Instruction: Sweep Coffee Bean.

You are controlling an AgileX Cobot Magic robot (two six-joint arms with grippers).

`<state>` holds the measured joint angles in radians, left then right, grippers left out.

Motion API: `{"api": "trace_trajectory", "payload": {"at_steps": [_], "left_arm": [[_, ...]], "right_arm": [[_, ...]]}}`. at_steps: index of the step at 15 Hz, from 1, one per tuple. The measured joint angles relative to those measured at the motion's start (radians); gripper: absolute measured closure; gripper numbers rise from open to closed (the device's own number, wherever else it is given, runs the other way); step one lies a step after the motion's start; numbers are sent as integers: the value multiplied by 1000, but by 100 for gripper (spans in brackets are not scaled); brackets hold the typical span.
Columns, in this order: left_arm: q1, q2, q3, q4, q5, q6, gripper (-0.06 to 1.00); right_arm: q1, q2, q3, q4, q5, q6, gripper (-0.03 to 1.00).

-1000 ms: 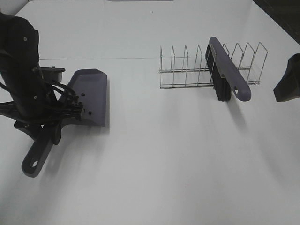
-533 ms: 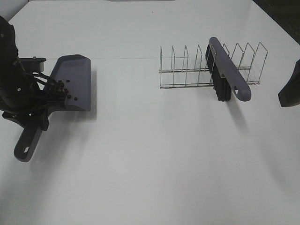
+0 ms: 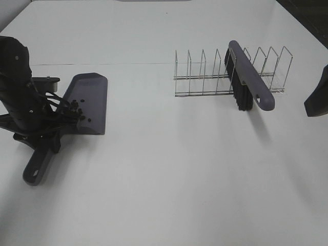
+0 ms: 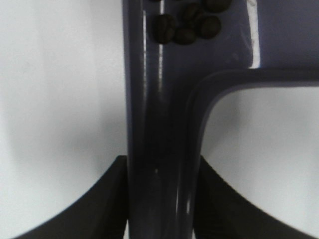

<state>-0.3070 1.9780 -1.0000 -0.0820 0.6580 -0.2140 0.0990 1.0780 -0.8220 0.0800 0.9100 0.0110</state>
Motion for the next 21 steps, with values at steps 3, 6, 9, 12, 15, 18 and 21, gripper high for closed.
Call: {"api": "trace_trajectory", "payload": {"at_steps": [3, 6, 9, 12, 15, 18, 21], "left_arm": [[0, 0, 0, 0, 0, 0, 62], [0, 0, 0, 0, 0, 0, 62], [0, 0, 0, 0, 0, 0, 62], [0, 0, 0, 0, 0, 0, 62], [0, 0, 0, 0, 0, 0, 62], [0, 0, 0, 0, 0, 0, 62], [0, 0, 0, 0, 0, 0, 62]], "right_arm": [[0, 0, 0, 0, 0, 0, 2], [0, 0, 0, 2, 0, 0, 2], [0, 0, 0, 2, 0, 0, 2], [0, 0, 0, 2, 0, 0, 2], [0, 0, 0, -1, 0, -30, 2], [0, 0, 0, 0, 1, -33, 2], [0, 0, 0, -1, 40, -55, 2]]}}
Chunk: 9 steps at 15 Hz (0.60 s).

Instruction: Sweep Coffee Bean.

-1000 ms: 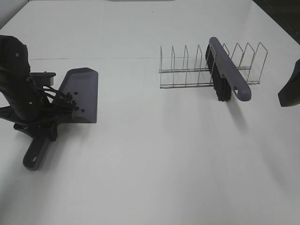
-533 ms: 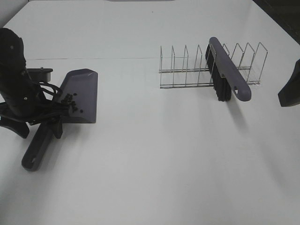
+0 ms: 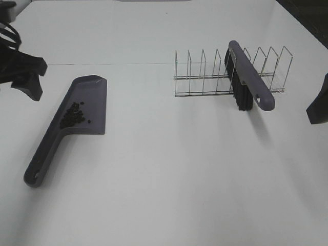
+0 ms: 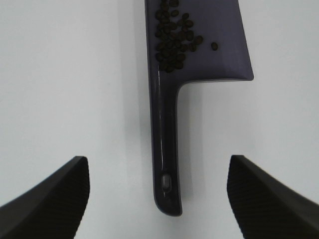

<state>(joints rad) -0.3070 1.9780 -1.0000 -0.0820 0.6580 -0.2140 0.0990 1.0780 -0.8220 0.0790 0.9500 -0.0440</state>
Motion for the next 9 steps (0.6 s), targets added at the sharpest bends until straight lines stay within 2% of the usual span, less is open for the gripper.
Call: {"api": "trace_trajectory", "payload": {"at_steps": [3, 9], "left_arm": [[0, 0, 0, 0, 0, 0, 62], [0, 0, 0, 0, 0, 0, 62]], "right_arm": [[0, -22, 0, -1, 131, -20, 3], [0, -268, 1, -2, 176, -27, 3]]}}
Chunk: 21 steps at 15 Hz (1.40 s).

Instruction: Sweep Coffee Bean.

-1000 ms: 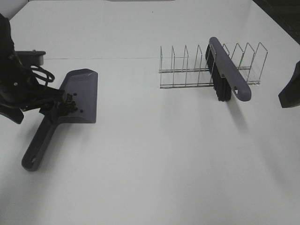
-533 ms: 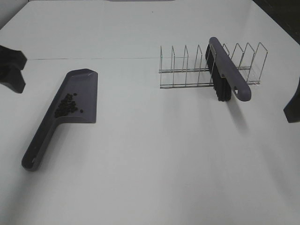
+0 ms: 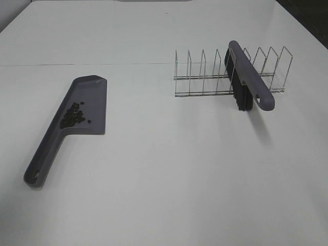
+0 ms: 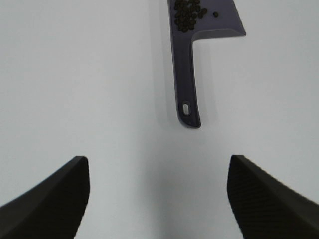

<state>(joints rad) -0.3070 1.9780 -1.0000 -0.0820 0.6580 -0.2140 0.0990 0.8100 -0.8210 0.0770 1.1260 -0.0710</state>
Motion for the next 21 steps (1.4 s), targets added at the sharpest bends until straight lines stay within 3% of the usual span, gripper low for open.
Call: {"api": "trace_trajectory", "payload": {"at_steps": [4, 13, 21], "left_arm": [[0, 0, 0, 0, 0, 0, 62], [0, 0, 0, 0, 0, 0, 62], [0, 0, 0, 0, 0, 0, 62]], "right_arm": [[0, -162, 25, 2, 44, 0, 3], [0, -532, 326, 11, 36, -2, 4], [0, -724, 351, 44, 12, -2, 4]]}}
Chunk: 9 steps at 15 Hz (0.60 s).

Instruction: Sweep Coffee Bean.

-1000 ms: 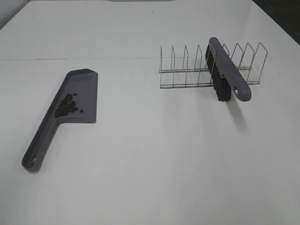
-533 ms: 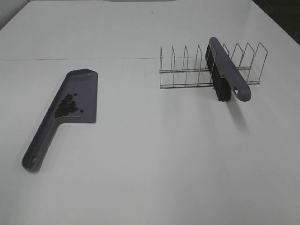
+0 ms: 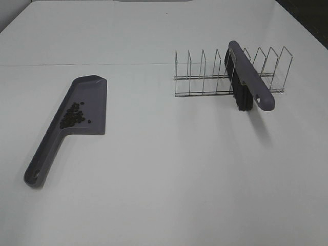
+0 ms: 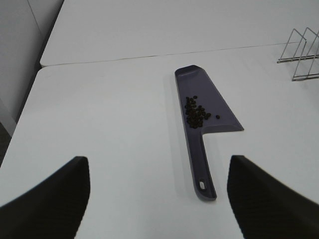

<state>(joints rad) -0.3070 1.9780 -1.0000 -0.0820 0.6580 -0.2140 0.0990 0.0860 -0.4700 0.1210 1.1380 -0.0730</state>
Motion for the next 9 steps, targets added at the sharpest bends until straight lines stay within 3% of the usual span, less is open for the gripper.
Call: {"api": "trace_trajectory", "payload": {"at_steps": [9], "left_arm": [[0, 0, 0, 0, 0, 0, 62]], "right_arm": [[0, -4, 12, 25, -19, -28, 4]]}}
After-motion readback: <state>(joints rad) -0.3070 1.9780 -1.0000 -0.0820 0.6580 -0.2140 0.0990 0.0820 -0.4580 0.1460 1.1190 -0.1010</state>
